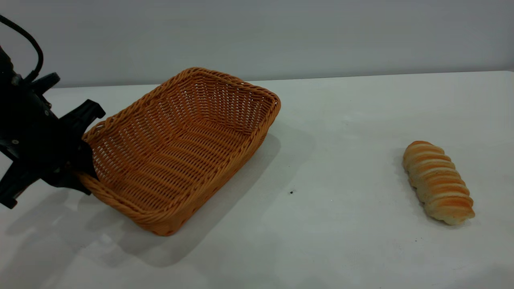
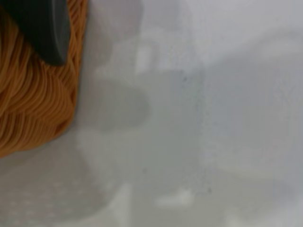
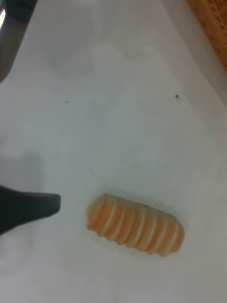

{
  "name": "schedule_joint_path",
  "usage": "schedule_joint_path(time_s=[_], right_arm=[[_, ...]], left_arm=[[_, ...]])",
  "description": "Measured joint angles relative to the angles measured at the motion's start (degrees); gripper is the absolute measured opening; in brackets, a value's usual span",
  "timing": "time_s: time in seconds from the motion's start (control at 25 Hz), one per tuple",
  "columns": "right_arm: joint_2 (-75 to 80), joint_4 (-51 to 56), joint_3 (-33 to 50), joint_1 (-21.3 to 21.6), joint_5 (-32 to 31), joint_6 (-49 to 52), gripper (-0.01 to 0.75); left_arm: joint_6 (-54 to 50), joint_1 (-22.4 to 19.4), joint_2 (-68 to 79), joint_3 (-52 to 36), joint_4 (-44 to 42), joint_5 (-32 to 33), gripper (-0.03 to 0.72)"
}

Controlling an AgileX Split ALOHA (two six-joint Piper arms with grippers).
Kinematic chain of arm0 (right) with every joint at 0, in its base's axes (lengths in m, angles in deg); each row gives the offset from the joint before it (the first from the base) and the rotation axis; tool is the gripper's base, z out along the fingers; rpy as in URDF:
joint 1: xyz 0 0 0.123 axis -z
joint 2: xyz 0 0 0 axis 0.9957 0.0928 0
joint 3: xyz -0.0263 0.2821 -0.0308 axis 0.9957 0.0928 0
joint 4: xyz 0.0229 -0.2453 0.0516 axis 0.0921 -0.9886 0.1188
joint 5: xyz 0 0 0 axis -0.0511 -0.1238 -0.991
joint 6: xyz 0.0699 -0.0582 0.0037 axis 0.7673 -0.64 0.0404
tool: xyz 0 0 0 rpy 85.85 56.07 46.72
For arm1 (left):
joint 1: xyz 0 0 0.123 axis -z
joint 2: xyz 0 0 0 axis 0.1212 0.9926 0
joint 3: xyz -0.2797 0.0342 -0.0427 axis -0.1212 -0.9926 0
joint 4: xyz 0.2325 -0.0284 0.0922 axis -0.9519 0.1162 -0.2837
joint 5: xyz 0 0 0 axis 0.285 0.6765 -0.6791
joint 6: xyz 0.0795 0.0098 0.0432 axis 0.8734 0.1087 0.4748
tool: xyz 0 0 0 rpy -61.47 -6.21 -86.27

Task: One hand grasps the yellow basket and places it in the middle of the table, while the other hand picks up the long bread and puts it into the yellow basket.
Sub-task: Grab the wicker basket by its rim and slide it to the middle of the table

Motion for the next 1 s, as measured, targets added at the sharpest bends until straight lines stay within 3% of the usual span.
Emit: schedule_joint_path(time_s=[0.4,0.64,1.0], right_arm=[[0.0,0.2,0.0,0.0,-0.1,0.0,0.534],[0.0,0.4,0.0,0.0,-0.6,0.0,0.534],[0.0,0.4,0.0,0.0,-0.7,-0.1,0.534]], left_arm=[[10.6,1.6,-5.9,0.0,-0.3,-1.1,0.112],[21.4,4.5,-6.2,0.0,-0.4,3.2,0.112],[36.5,4.6,-6.2,0.7,-0.4,4.9,0.112]])
